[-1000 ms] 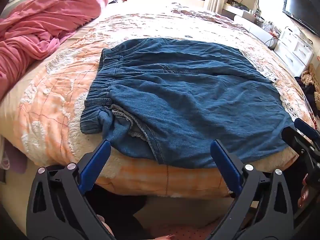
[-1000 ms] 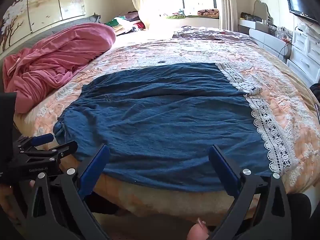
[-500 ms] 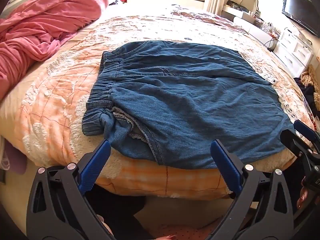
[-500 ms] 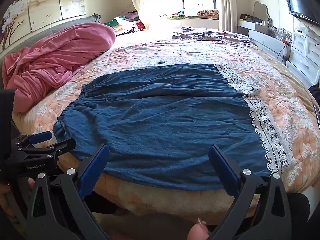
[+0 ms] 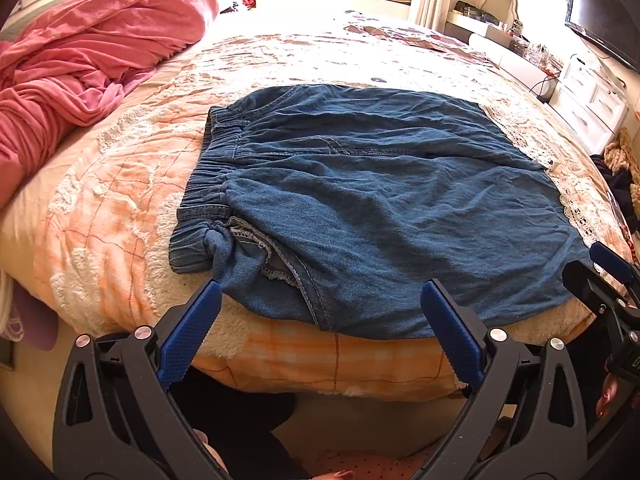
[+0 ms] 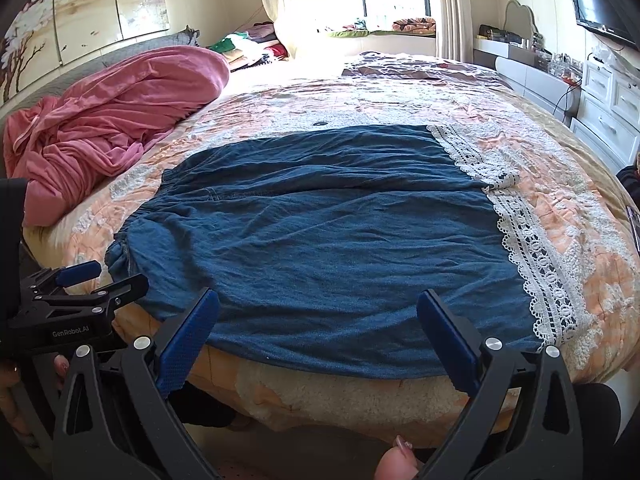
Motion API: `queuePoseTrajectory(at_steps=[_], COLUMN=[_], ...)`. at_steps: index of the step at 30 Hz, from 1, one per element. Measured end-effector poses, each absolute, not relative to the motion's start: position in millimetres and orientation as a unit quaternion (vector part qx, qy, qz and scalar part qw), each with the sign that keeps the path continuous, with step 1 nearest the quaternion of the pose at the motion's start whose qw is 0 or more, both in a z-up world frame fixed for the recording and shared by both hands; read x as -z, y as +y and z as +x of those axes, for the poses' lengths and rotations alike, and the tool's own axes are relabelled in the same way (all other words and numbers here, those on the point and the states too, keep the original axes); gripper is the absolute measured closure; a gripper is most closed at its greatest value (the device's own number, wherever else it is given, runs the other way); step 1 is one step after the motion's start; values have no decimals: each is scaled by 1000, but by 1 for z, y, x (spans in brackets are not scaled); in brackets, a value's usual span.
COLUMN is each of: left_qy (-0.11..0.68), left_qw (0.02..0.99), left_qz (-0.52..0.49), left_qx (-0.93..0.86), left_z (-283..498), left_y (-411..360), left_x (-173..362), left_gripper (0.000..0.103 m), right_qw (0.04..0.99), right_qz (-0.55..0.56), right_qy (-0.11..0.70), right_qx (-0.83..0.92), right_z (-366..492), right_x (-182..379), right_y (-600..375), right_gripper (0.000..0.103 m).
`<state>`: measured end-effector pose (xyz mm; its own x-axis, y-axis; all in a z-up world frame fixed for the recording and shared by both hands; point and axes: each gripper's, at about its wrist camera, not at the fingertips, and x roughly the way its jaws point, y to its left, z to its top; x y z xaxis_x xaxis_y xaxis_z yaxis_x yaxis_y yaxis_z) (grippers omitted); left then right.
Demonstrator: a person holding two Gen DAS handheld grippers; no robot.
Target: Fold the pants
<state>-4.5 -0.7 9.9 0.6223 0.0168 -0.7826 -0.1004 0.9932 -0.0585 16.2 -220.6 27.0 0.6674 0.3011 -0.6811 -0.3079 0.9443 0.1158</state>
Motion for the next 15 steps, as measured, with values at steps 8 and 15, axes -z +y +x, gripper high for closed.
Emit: queuePoseTrajectory(at_steps=[8, 15], left_qy=[433, 433], left_qw=[899, 900], left_qz=[-48, -45], left_qx=[-31, -30], left_z=[-4, -5], left_y=[-1, -2], left_x=[-10, -10], left_gripper=[9, 9], right_qw=[914, 913], right_qz=[-4, -4], right_qy=[370, 372], right_qx=[-165, -165], right_z=[16, 17], right_x=[-28, -27], right_y=[-221, -222], right_gripper=[4, 4])
